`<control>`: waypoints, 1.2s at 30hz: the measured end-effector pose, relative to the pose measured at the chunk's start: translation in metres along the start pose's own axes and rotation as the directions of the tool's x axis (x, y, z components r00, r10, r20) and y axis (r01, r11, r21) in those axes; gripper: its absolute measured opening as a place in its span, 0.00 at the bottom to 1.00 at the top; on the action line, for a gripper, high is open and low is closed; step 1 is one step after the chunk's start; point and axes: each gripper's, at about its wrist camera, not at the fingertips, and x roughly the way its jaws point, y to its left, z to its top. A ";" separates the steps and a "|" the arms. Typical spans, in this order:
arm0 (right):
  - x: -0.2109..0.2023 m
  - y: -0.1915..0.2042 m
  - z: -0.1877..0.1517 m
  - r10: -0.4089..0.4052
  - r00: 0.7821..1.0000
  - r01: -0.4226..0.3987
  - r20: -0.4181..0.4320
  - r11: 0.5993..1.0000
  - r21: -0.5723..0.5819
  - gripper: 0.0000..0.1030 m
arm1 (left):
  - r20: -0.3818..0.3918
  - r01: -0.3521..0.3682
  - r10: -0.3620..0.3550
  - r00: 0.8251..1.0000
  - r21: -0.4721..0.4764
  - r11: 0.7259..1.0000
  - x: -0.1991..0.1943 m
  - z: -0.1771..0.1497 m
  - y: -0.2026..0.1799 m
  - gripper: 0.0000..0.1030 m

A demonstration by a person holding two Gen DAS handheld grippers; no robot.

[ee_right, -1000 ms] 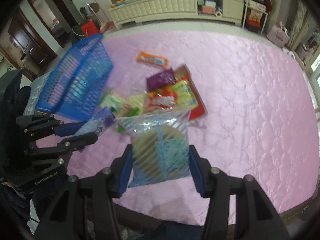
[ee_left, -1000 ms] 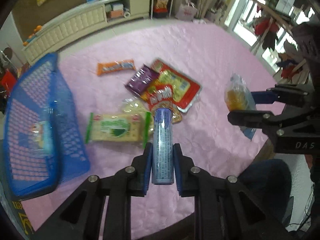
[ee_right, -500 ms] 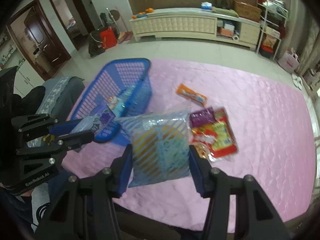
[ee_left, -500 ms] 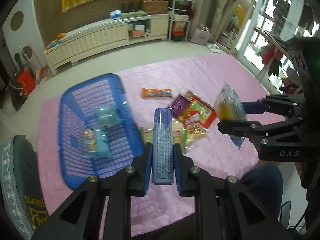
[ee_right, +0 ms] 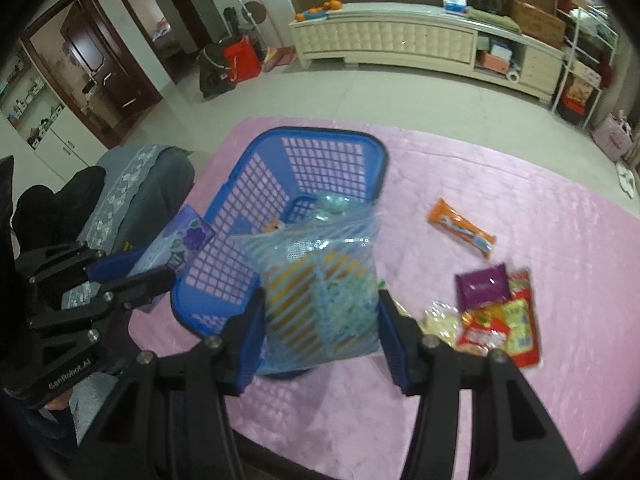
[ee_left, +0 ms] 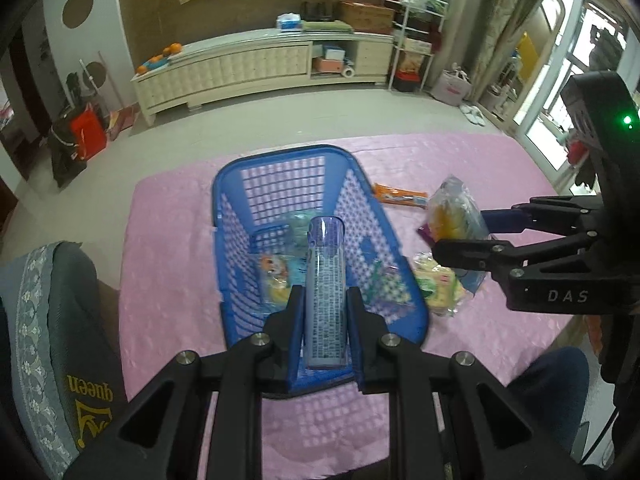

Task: Organize snacks
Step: 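Carry the blue tube and striped bag over the basket with both tools, then open both tools to drop the tube and bag into the basket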

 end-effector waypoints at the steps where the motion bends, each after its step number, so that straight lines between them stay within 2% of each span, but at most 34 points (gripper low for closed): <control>1: 0.007 0.003 0.006 -0.003 1.000 0.003 -0.008 1.000 -0.008 0.56 | -0.003 -0.001 0.001 1.000 -0.004 1.000 0.003 0.001 0.003 0.18; 5: 0.024 0.008 0.021 -0.016 0.999 0.015 -0.031 1.000 -0.021 0.56 | -0.020 -0.014 0.014 1.000 -0.005 1.000 0.018 0.008 0.015 0.18; 13: 0.062 0.006 0.040 -0.040 0.995 0.038 -0.091 0.999 -0.024 0.56 | -0.057 0.004 -0.005 0.998 -0.023 1.000 0.054 0.017 0.028 0.18; 18: 0.074 0.008 0.045 -0.046 0.992 0.041 -0.116 0.998 -0.045 0.56 | -0.079 -0.003 0.001 0.997 -0.022 1.000 0.072 0.023 0.032 0.18; 23: 0.080 0.013 0.050 -0.086 0.989 0.076 -0.117 0.993 -0.086 0.59 | -0.088 -0.002 -0.001 0.996 -0.038 0.999 0.081 0.024 0.038 0.19; 25: 0.079 0.012 0.051 -0.092 0.990 0.083 -0.111 0.993 -0.082 0.69 | -0.078 -0.010 0.007 0.997 -0.032 0.999 0.080 0.024 0.037 0.28; 27: 0.077 0.010 0.051 -0.103 0.989 0.095 -0.103 0.992 -0.079 0.76 | -0.070 -0.022 0.021 0.997 -0.026 0.999 0.081 0.025 0.036 0.49; 29: 0.074 0.007 0.051 -0.109 0.989 0.102 -0.096 0.992 -0.075 0.78 | -0.053 -0.038 0.037 0.998 -0.021 0.999 0.077 0.025 0.035 0.51; 36: 0.052 -0.006 0.038 -0.110 0.991 0.107 -0.079 0.994 -0.038 0.78 | -0.048 -0.027 0.025 0.999 -0.050 0.998 0.063 0.021 0.031 0.53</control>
